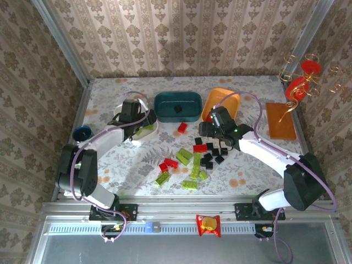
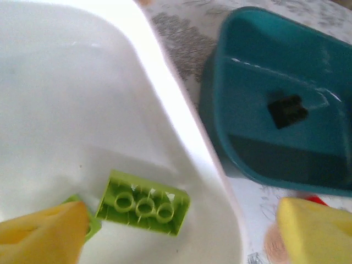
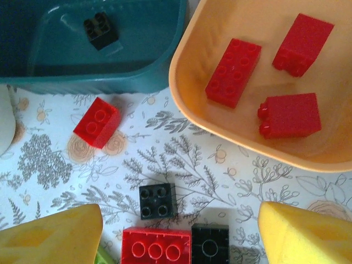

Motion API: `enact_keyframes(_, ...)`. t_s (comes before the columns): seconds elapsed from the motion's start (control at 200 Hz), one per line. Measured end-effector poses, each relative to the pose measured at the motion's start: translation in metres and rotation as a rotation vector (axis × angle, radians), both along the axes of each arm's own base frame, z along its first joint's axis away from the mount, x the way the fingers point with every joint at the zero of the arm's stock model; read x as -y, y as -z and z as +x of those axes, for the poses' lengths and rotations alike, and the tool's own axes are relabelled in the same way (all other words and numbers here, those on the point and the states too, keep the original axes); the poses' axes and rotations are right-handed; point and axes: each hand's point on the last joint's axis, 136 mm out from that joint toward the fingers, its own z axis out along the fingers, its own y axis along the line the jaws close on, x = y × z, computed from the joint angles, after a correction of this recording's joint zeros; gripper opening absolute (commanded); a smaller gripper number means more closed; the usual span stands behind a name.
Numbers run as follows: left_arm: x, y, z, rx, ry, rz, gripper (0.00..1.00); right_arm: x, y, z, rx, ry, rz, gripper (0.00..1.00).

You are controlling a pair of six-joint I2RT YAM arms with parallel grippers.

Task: Sort the legos into containers by color
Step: Place the lego in the container, then pick up the lego from the center of the table.

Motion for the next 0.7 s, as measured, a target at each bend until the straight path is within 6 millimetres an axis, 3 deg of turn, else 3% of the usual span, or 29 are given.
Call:
enact_keyframes(0.11,0.007,-0.023,-0.013,0.056,0.031,-0.023,1.00,-0.004,-0.004,-0.009,0.005,-0.010,0.015,0.76)
enact_keyframes(0.21,0.005,-0.031,-0.025,0.088,0.039,-0.038,1.00,-0.002,-0.002,-0.022,-0.003,-0.005,0.029,0.75)
enact_keyframes(0.31,0.011,-0.033,-0.049,0.110,0.070,-0.039,1.00,0.007,0.009,-0.037,-0.034,0.019,0.036,0.71)
enact_keyframes(0.42,0.027,-0.038,-0.077,0.142,0.140,-0.054,1.00,0.019,0.034,-0.055,-0.100,0.053,0.018,0.68)
enact_keyframes(0.575,0.024,-0.029,-0.097,0.142,0.163,-0.067,1.00,0.034,0.074,-0.077,-0.201,0.102,-0.016,0.67)
enact_keyframes(0.7,0.021,-0.012,-0.108,0.110,0.175,-0.071,1.00,0.031,0.084,-0.076,-0.213,0.094,-0.031,0.68)
